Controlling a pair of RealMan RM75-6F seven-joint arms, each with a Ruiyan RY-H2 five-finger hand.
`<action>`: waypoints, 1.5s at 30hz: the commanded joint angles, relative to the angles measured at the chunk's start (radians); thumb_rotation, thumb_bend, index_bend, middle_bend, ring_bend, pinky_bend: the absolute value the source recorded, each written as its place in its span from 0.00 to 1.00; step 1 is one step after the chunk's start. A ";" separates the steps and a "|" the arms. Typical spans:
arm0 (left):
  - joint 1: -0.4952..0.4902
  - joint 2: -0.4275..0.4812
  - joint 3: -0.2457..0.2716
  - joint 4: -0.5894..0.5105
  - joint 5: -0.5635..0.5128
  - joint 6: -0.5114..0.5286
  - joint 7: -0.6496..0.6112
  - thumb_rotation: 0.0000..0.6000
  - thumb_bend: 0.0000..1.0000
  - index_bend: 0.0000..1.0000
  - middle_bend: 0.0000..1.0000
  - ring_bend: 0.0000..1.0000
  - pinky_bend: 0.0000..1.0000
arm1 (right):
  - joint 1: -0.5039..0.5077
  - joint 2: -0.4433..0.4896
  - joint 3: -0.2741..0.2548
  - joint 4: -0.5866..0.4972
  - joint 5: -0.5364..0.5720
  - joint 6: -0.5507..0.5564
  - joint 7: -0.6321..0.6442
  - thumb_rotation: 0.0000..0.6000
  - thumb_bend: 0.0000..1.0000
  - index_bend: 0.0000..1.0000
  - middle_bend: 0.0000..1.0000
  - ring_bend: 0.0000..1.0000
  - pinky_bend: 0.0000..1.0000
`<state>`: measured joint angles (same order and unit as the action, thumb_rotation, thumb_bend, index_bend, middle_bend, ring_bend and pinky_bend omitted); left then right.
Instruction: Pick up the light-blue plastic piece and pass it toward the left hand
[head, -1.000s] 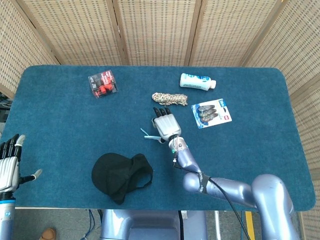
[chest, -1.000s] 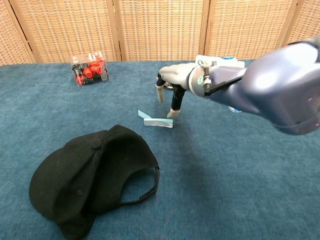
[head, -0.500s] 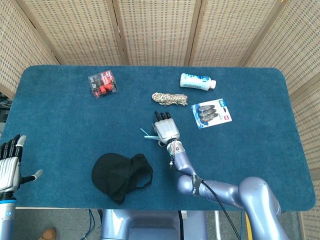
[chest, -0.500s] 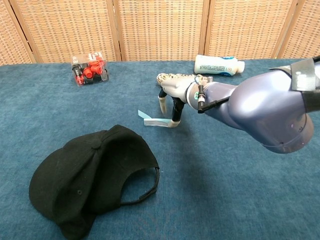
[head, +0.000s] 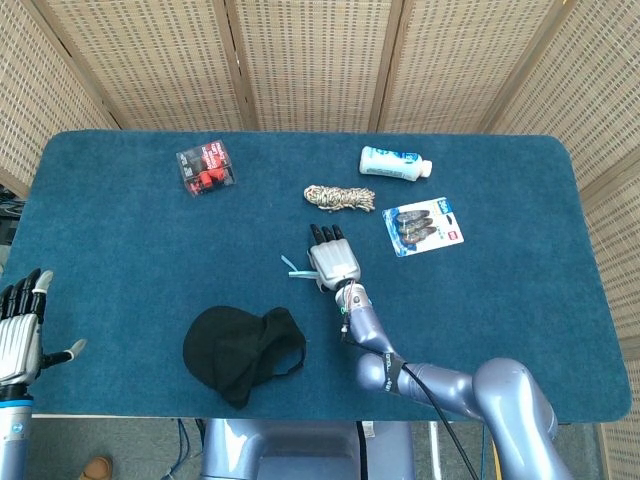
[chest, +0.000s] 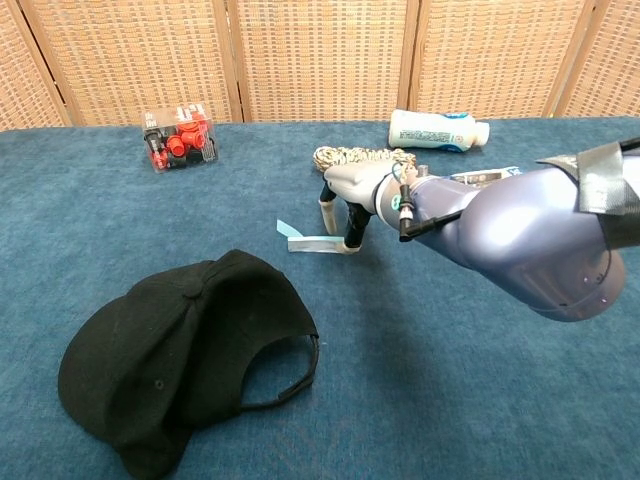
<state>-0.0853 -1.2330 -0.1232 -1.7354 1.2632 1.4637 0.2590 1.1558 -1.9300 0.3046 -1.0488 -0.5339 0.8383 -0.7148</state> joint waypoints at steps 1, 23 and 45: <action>0.000 0.002 0.000 -0.001 -0.001 0.000 -0.001 1.00 0.00 0.00 0.00 0.00 0.00 | -0.001 -0.003 0.000 0.003 0.000 -0.003 0.001 1.00 0.36 0.48 0.00 0.00 0.00; -0.003 0.000 0.007 0.005 0.002 0.003 -0.010 1.00 0.01 0.00 0.00 0.00 0.00 | -0.020 -0.039 0.015 0.053 -0.101 -0.010 0.092 1.00 0.45 0.68 0.00 0.00 0.00; -0.358 -0.063 -0.144 0.293 0.327 -0.107 -0.099 1.00 0.00 0.07 0.78 0.76 0.68 | -0.071 0.169 0.046 -0.302 -0.170 0.147 0.035 1.00 0.47 0.69 0.00 0.00 0.00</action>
<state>-0.3414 -1.2515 -0.2193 -1.5458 1.5234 1.4004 0.2091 1.0911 -1.7824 0.3478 -1.3227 -0.7119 0.9642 -0.6600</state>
